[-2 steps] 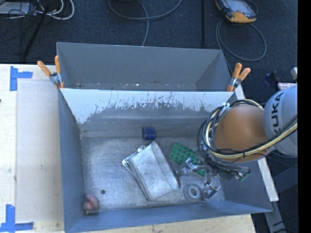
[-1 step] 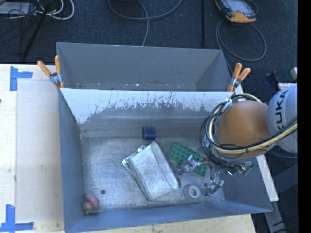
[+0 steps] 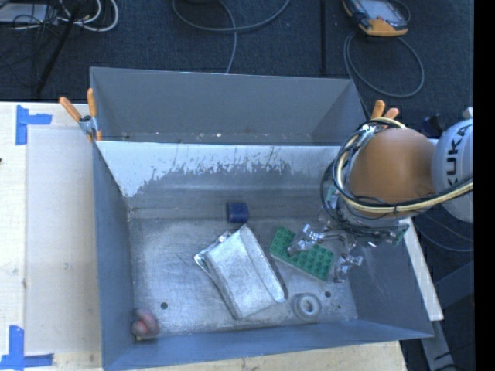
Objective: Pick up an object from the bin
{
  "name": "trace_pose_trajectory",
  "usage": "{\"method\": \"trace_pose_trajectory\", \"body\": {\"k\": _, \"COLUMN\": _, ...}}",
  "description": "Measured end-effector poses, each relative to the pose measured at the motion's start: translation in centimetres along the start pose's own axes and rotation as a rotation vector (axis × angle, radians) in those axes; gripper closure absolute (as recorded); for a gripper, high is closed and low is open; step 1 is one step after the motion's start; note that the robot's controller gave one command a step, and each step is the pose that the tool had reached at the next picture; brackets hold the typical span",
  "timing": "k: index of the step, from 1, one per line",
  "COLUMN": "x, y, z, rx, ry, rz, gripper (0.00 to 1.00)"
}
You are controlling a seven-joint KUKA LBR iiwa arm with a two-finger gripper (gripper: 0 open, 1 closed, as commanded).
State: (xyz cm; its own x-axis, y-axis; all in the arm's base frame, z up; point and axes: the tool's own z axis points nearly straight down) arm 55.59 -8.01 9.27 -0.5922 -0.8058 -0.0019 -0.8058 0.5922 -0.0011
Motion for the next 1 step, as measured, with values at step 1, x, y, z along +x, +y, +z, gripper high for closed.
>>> {"method": "trace_pose_trajectory", "body": {"k": 1, "x": -0.88, "y": -3.59, "z": 1.88, "rx": -0.004, "ry": -0.005, "rz": -0.394, "gripper": 0.00}}
